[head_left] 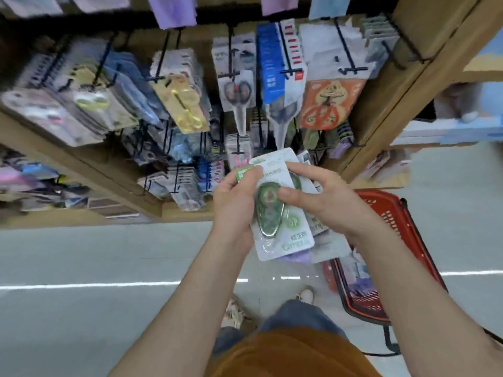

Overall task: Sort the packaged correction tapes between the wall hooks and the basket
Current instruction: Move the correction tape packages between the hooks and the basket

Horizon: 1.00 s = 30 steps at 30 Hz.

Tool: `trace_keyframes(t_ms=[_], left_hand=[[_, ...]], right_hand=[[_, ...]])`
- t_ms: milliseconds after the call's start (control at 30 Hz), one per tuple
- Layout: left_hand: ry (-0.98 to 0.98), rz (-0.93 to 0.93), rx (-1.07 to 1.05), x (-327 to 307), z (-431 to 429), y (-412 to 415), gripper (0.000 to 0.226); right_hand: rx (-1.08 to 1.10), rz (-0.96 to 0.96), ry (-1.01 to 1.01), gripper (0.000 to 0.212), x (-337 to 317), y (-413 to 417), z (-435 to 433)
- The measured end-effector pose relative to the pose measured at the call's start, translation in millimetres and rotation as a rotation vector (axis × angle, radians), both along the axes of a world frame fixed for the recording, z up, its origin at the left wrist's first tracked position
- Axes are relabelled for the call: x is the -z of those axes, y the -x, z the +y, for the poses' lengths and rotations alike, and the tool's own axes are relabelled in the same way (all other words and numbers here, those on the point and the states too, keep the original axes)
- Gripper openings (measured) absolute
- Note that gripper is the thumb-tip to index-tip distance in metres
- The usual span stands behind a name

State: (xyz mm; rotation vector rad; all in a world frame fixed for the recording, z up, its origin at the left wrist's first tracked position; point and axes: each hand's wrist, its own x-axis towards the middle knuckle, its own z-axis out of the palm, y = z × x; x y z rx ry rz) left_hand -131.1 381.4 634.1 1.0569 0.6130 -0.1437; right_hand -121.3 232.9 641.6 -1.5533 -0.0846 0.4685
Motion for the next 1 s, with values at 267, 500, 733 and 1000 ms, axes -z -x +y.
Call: trace_keyframes(t_ms=[267, 500, 733, 1000], left_hand=[[-0.033, -0.054, -0.175, -6, 125, 19, 0.005], [-0.175, -0.044, -0.216, -11, 195, 14, 0.008], [-0.262, -0.060, -0.336, -19, 236, -9, 0.010], [-0.289, -0.091, -0.473, -31, 257, -53, 0.007]], right_hand=[[-0.213, -0.001, 0.055, 0.045, -6, -8, 118], [-0.293, -0.162, 0.211, 0.035, -12, -19, 178], [-0.279, -0.140, 0.175, 0.043, -10, -47, 225], [-0.204, 0.044, -0.056, 0.037, -16, -83, 265]])
